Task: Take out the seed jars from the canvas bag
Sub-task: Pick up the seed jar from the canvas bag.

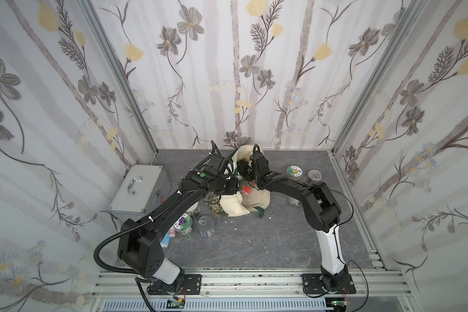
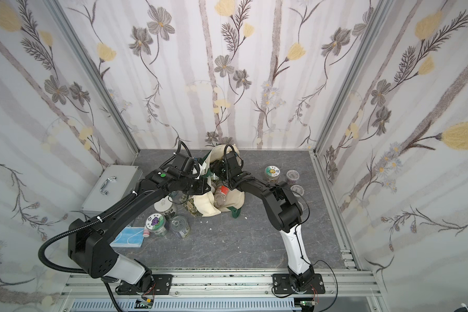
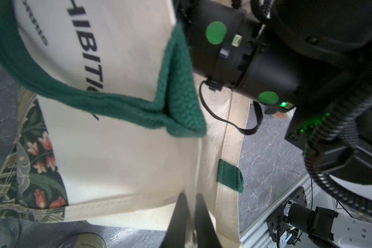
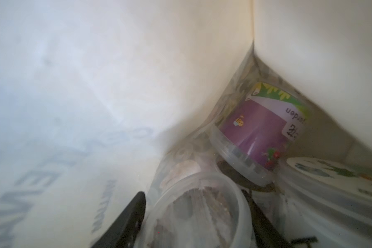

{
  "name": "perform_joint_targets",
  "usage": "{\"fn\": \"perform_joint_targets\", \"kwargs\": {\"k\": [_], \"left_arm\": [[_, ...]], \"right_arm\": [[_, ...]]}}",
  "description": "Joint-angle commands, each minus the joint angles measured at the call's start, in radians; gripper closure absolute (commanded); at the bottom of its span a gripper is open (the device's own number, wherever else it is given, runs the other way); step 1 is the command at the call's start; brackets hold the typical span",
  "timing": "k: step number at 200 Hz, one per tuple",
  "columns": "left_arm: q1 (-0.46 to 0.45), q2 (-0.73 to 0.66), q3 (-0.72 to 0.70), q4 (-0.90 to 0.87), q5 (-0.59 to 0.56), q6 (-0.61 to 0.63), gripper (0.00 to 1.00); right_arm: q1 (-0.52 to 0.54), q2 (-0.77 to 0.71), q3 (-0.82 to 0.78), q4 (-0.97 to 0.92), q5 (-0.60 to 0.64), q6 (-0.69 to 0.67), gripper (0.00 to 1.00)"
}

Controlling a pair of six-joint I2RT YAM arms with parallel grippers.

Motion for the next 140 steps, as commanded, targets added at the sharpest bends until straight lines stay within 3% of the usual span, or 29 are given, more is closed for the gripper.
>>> {"fn": "perform_joint_targets", "kwargs": {"k": [1,140], "left_arm": [[0.011,-0.013,0.004,-0.021,-0.006,0.016,0.91],[0.059,0.008,0.004,0.008,0.003,0.001,0.92]], "right_arm": [[-0.006,-0.089,-0.072,0.073,0.05,-0.062,0.49],[0.052,-0.551,-0.494,0.267,0.057,-0.271,0.5]]}}
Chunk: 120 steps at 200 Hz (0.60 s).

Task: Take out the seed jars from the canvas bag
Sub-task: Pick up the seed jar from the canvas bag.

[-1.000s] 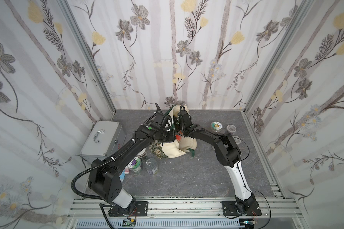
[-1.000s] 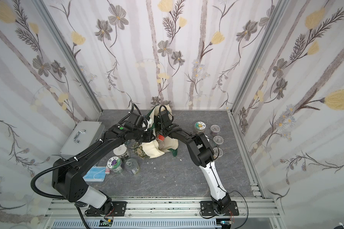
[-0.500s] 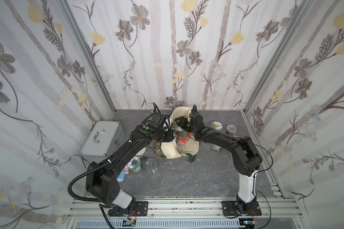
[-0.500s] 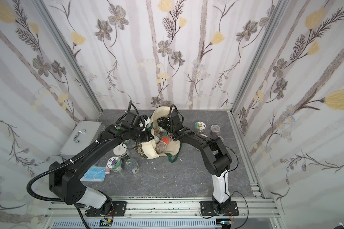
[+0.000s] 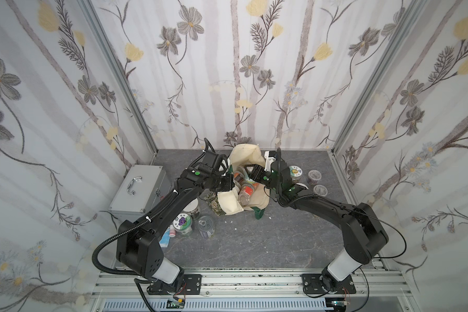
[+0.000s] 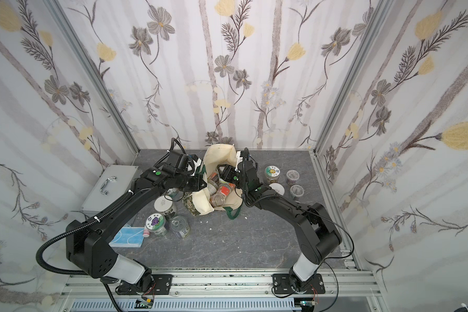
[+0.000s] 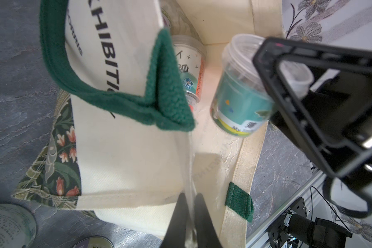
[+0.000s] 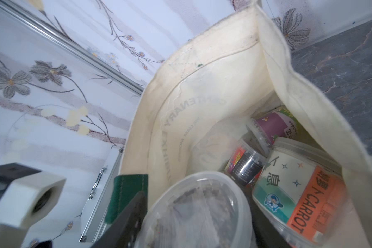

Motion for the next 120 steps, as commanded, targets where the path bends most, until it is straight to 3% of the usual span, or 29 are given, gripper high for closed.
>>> {"fn": "perform_joint_targets", "kwargs": {"k": [1,35,70,120], "left_arm": [[0.004,0.009,0.001,-0.008,-0.004,-0.004,0.92],[0.012,0.022,0.003,-0.011,-0.011,-0.005,0.92],[0.041,0.071,0.036,-0.028,-0.014,0.005,0.92],[0.105,0.207,0.183,-0.075,-0.028,0.035,0.92]], "right_arm": [[0.017,-0.067,-0.049,0.087,0.002,-0.068,0.5],[0.073,-0.236,-0.229,0.152,0.036,-0.152,0.5],[0.232,-0.413,-0.399,0.173,0.203,-0.273,0.48],[0.417,-0.504,-0.488,0.185,0.365,-0.357,0.47]]}}
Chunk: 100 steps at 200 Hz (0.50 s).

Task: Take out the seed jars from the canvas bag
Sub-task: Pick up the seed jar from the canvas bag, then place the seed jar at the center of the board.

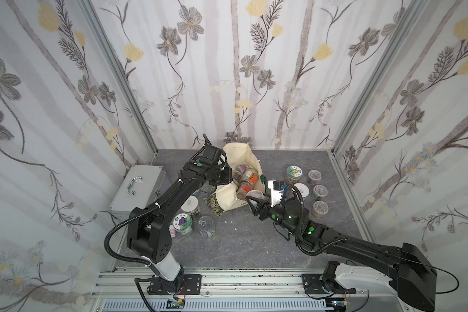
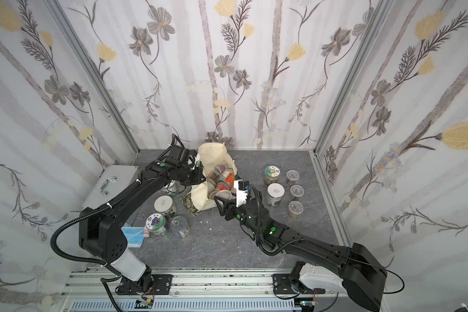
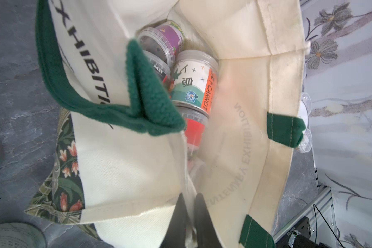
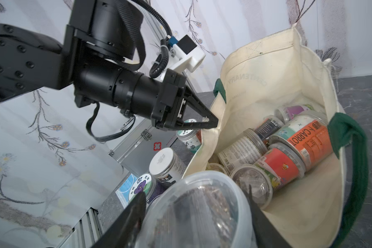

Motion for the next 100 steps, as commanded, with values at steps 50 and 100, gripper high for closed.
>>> {"fn": "perform_joint_targets", "kwargs": {"k": [50,100], "left_arm": [[0.057,0.161,0.205,-0.137,-0.04,0.051,0.92],[0.059,0.249,0.305,-0.196,-0.041,0.059,0.93]], "right_arm": [[0.175,0.1,-0.035,0.206,0.128,-0.125,0.46],[0.232,0.383,-0.039,0.507,0.137,-0.176,0.46]]}}
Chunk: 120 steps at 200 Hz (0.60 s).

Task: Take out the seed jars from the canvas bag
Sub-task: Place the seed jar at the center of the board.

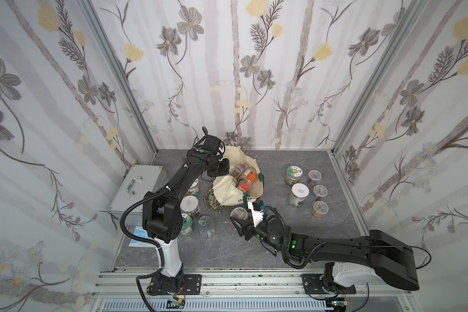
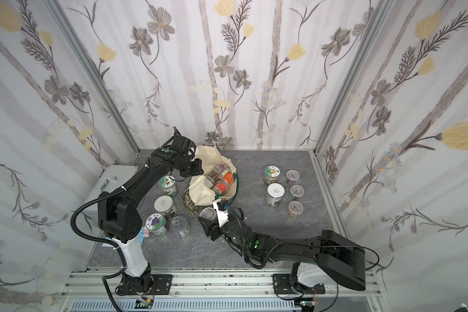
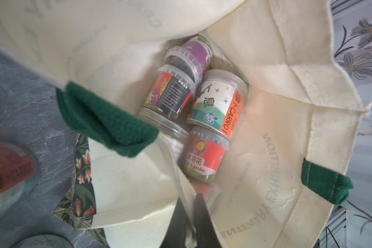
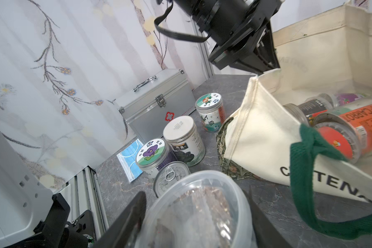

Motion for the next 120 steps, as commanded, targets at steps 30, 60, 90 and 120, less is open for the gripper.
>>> {"fn": "perform_joint_targets", "kwargs": {"k": [30,60,90,120], "left_arm": [[0.005,0.053,0.072,-0.063,-0.033,0.012,0.93],[0.006,0.057,0.091,-0.08,-0.032,0.012,0.93],[0.009,0.053,0.092,-0.094,-0.046,0.018,0.93],[0.01,0.05,0.083,-0.088,-0.046,0.011,0.93]], "right_arm": [[0.029,0.281,0.036,0.365,0.027,-0.038,0.46],[0.028,0.424,0.062,0.439,0.017,-0.037,0.45],[0.008,0.504,0.066,0.487,-0.015,-0.003,0.45],[-0.008,0.546,0.065,0.52,-0.043,0.032,0.44]]}}
